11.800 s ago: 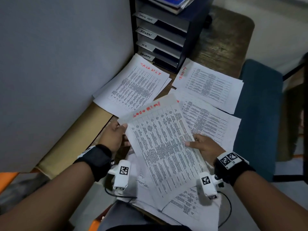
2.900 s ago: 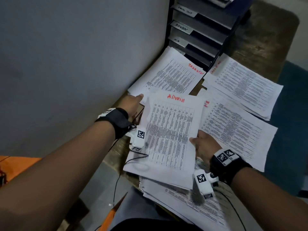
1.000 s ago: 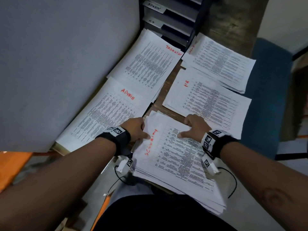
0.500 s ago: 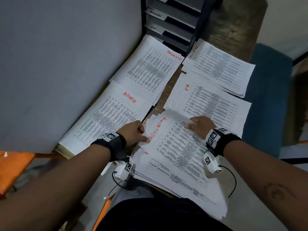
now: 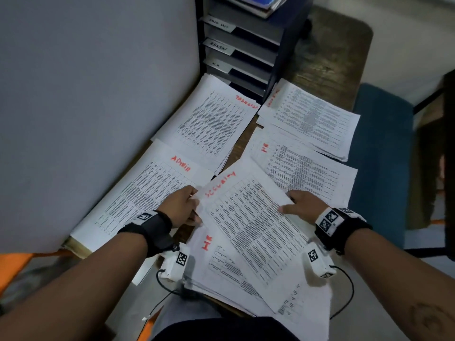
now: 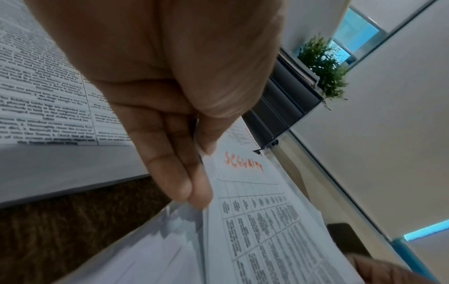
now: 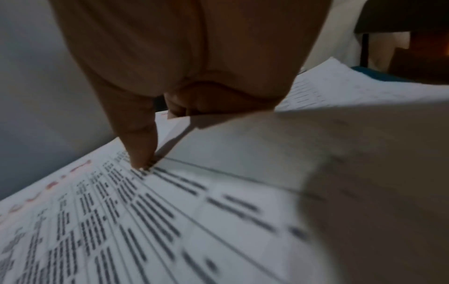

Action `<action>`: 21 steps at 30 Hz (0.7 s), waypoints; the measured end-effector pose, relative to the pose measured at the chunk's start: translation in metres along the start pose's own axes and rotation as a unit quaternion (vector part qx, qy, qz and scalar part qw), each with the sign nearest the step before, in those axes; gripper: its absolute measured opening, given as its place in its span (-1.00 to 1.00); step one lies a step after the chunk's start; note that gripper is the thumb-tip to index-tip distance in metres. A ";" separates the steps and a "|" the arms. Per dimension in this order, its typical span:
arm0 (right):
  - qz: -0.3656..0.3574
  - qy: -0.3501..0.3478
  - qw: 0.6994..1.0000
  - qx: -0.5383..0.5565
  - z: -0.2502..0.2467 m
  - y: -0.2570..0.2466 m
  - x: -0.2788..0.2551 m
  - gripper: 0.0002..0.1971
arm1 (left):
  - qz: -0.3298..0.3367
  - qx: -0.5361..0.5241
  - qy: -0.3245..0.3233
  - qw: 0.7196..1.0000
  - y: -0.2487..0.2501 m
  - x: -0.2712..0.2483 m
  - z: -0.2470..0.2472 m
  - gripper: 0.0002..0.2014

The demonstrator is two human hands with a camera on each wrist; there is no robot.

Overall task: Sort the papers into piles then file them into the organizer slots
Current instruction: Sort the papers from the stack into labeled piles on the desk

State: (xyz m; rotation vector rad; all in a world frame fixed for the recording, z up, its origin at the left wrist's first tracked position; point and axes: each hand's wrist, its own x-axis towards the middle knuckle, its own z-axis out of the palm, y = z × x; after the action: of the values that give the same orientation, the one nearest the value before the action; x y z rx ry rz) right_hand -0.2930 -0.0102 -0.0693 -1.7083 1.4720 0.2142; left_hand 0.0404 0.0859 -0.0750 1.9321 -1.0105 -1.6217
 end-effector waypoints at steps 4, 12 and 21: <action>0.053 -0.013 0.996 0.066 -0.015 0.027 0.001 -0.68 | -0.002 -0.101 0.053 0.994 0.017 0.007 -0.003 -0.89; 0.095 0.083 0.856 0.502 -0.031 0.053 -0.001 -0.65 | -0.012 -0.188 0.118 0.975 0.048 0.043 -0.013 -0.86; 0.078 0.082 0.815 0.568 -0.050 0.040 0.026 -0.70 | 0.007 -0.252 0.090 0.964 0.095 0.085 0.004 -0.86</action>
State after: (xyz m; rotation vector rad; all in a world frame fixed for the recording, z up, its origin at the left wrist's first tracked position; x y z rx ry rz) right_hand -0.3396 -0.0609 -0.0727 -0.6223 1.3844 -0.6454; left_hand 0.0167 -0.0384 -0.0637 1.6745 -0.4768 -1.4819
